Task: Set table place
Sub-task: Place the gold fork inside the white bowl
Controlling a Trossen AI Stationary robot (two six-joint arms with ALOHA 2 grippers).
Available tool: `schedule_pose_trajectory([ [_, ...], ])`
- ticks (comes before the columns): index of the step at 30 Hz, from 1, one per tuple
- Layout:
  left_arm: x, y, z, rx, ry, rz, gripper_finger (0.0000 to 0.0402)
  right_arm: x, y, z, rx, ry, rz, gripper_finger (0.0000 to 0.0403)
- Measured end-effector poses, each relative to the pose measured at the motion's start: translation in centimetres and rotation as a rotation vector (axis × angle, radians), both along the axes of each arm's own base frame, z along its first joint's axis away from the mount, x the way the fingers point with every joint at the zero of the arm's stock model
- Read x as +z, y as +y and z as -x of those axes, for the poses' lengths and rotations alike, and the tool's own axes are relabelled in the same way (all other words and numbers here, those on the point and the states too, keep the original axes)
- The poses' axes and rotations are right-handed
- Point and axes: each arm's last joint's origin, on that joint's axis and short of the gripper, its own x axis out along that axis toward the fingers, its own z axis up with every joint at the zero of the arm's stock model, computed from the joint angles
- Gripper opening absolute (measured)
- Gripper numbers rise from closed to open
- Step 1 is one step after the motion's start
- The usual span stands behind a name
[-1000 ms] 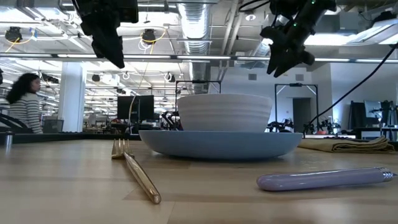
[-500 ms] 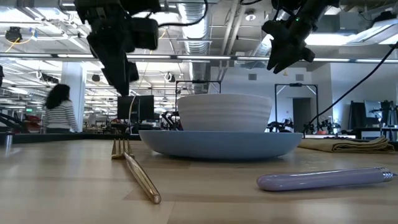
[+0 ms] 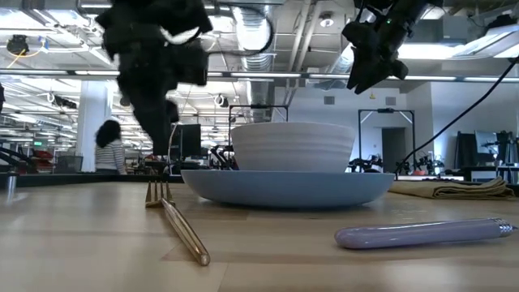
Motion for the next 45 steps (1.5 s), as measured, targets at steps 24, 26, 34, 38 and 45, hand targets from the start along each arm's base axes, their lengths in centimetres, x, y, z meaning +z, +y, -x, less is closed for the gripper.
schedule_pose_trajectory([
  [24, -3.2, -1.8, 0.6, 0.117, -0.071, 0.07, 0.0155, 0.1, -0.1, 0.0, -0.002, -0.011, 0.005, 0.0171],
  [26, -3.4, -2.1, 0.7, 0.128, -0.06, 0.061, 0.0155, 0.1, -0.1, 0.0, -0.002, -0.011, 0.006, 0.0171],
  [34, -3.7, -2.4, 0.5, 0.133, -0.056, 0.061, 0.0155, 0.1, -0.1, -0.1, -0.001, -0.019, 0.009, 0.0171],
  [38, -4.1, -2.4, 0.6, 0.134, -0.025, 0.056, 0.0155, 0.1, -0.1, -0.1, -0.001, -0.021, 0.01, 0.0171],
  [45, -4.2, -2.4, 0.7, 0.135, -0.017, 0.06, 0.0155, 0.1, -0.1, -0.1, 0.001, -0.02, 0.011, 0.0171],
])
